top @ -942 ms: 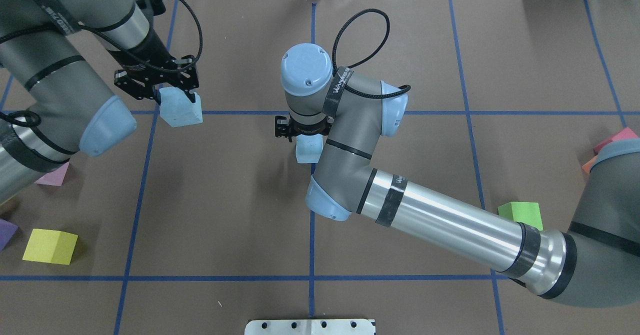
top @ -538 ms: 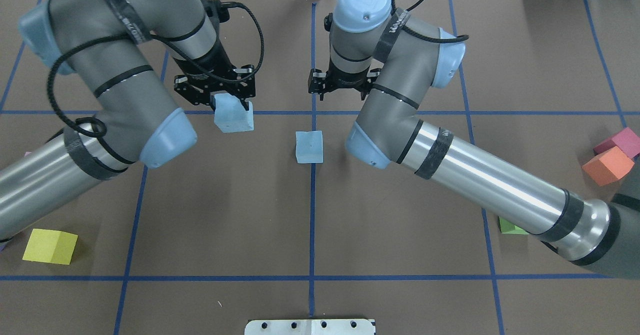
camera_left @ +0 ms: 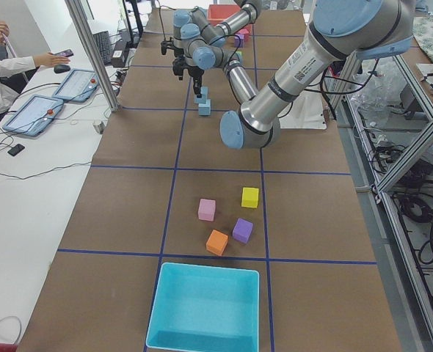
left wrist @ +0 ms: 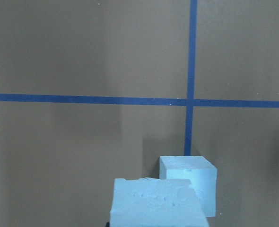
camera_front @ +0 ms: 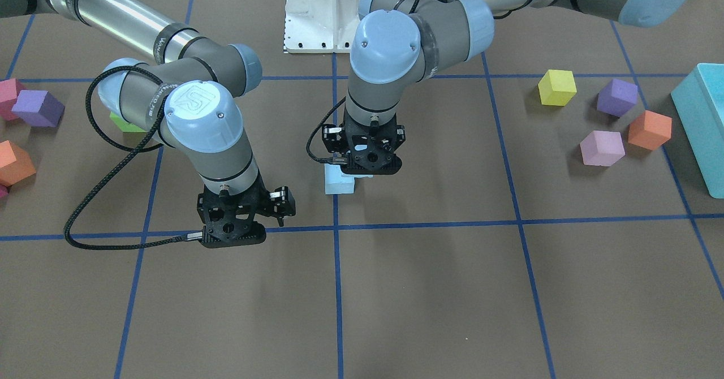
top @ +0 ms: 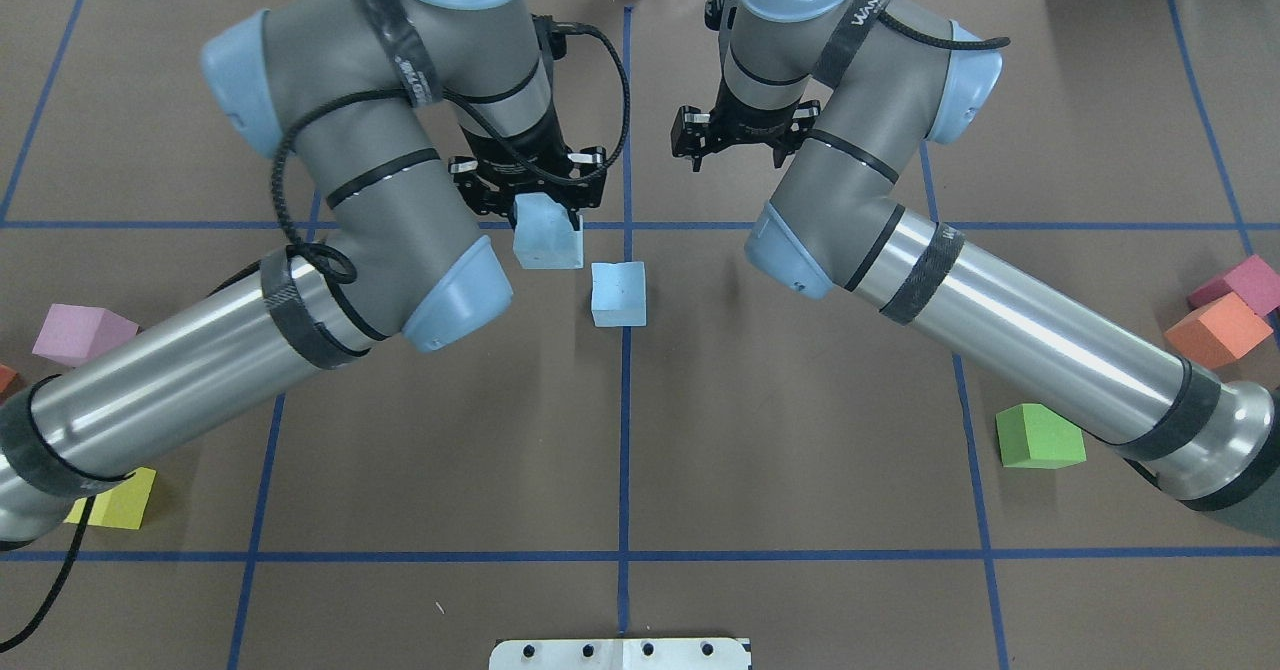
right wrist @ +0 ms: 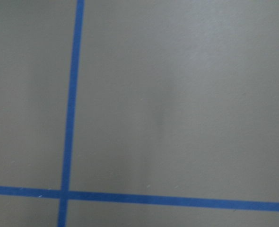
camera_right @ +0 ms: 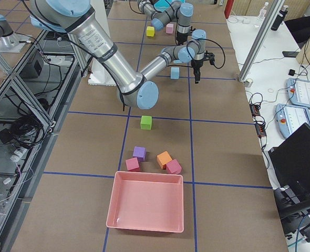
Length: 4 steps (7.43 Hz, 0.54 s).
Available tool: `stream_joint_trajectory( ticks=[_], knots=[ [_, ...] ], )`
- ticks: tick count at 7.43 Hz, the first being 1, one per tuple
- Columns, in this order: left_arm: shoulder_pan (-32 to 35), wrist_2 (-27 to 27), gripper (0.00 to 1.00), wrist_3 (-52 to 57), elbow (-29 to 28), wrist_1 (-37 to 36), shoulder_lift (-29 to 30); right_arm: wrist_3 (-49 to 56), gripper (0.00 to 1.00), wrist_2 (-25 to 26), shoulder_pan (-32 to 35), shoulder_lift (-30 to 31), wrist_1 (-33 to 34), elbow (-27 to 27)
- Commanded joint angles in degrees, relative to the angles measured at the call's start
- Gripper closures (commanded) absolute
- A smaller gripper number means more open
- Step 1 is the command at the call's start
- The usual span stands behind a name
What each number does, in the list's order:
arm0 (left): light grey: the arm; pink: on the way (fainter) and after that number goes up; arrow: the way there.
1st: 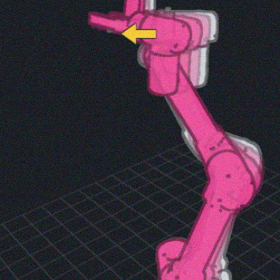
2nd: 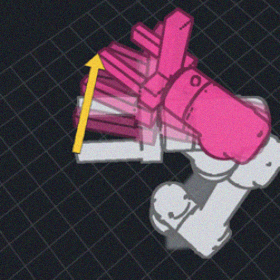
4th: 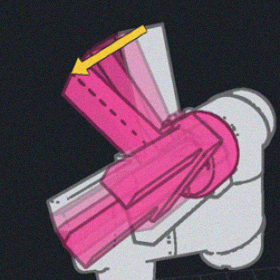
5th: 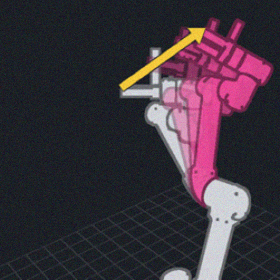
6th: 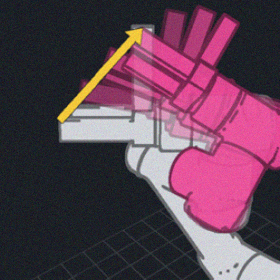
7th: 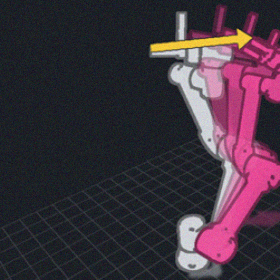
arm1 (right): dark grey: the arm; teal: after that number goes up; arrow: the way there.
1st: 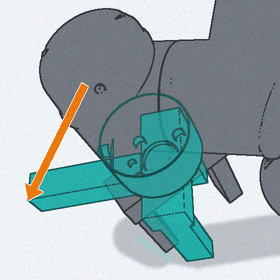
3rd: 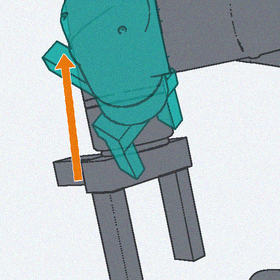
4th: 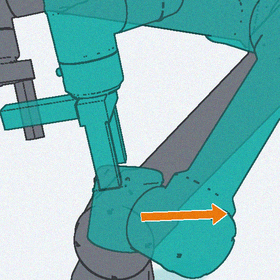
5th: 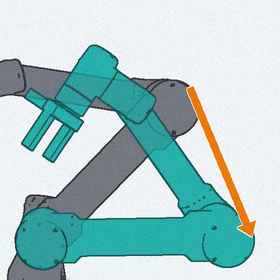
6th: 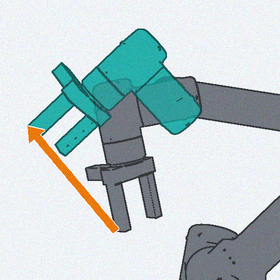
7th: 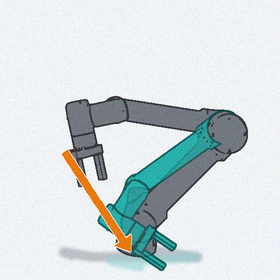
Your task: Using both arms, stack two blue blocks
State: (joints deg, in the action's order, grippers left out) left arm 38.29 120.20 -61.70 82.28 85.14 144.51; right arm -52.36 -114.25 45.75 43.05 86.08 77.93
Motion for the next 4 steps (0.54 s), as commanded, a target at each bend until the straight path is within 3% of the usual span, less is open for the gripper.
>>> stream_joint_trajectory(
  ticks=[1,4],
  knots=[
    [-1.99,-1.10,0.40,-1.66,-3.26,1.87,2.00,1.12,0.00,-0.01,0.22,0.54,-0.04,-0.06],
    [-2.43,-1.10,0.38,-2.02,-4.75,4.48,1.57,1.12,0.00,-0.01,0.22,0.80,-0.13,0.02]
  ],
)
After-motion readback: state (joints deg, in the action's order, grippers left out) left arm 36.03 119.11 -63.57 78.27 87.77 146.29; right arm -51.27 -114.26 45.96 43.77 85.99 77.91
